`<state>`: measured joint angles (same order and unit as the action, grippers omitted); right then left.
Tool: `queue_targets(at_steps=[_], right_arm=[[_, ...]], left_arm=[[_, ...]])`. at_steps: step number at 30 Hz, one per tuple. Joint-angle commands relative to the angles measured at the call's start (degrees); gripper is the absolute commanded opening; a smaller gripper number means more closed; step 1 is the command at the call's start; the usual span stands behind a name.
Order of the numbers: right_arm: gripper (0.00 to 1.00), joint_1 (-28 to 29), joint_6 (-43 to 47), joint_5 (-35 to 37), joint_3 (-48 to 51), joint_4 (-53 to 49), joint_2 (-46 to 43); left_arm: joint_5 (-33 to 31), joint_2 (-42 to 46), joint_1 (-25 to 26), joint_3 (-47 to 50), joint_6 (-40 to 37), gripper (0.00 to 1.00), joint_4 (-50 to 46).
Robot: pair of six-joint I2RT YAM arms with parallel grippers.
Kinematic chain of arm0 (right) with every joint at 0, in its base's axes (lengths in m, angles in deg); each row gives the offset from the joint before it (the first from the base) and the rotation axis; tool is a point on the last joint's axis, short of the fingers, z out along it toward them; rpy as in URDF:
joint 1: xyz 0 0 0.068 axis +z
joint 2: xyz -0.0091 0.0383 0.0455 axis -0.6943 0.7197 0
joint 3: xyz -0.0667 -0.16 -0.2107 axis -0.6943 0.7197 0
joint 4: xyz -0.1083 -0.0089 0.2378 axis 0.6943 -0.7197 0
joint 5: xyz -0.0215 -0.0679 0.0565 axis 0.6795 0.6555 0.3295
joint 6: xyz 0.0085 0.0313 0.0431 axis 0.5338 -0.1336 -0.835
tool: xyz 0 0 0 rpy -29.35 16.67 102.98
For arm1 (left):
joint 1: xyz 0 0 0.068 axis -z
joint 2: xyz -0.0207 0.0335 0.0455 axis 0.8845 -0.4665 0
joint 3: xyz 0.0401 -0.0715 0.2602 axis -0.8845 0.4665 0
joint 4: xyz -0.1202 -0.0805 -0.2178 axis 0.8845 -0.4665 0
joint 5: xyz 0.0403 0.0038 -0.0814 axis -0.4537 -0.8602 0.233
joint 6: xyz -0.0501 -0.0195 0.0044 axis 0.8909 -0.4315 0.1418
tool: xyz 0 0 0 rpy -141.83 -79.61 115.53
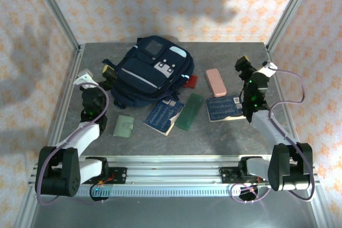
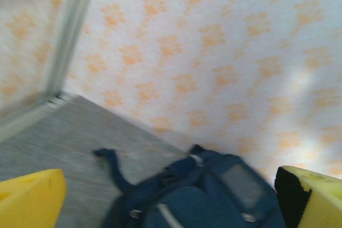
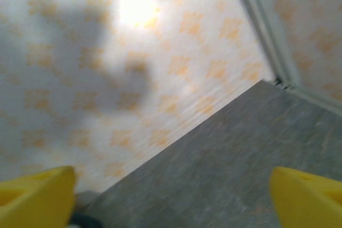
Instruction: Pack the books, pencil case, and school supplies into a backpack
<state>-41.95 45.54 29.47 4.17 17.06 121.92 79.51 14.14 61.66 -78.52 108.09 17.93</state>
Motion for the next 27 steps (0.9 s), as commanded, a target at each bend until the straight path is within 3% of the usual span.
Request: queue_targets(at_steps=[1,3,5,12,20,27], right_arm=[[0.71,0.0,-9.2,-19.0,-2.9,-10.5,3.7],[0.65,1.5,-10.1,-25.4,-6.1,-13.8,7.0],[0.64,3.7,-10.5,-28.2,-8.5,-16.6,10.2],[0.74,11.0,-11.6,-29.7,-15.7,-20.9,23.1],[0.67,14.9,-13.1,-30.5,-30.0,-24.3,40.9],[0.6,16.6,-14.3,-29.5,-40.6,-27.8,50.3]], left_arm=[[13.0,-0.3,-0.1,-0.9,13.3,0.88,-7.1],[15.8,-0.3,1.1,-2.0,16.1,0.68,-13.2],[16.1,0.4,3.7,-1.8,17.1,0.6,-17.8],[11.5,3.8,11.8,2.3,20.3,0.62,-29.2],[10.6,1.8,12.8,5.7,22.0,0.6,-26.3],[11.1,-3.8,12.8,2.9,21.0,0.57,-25.2]])
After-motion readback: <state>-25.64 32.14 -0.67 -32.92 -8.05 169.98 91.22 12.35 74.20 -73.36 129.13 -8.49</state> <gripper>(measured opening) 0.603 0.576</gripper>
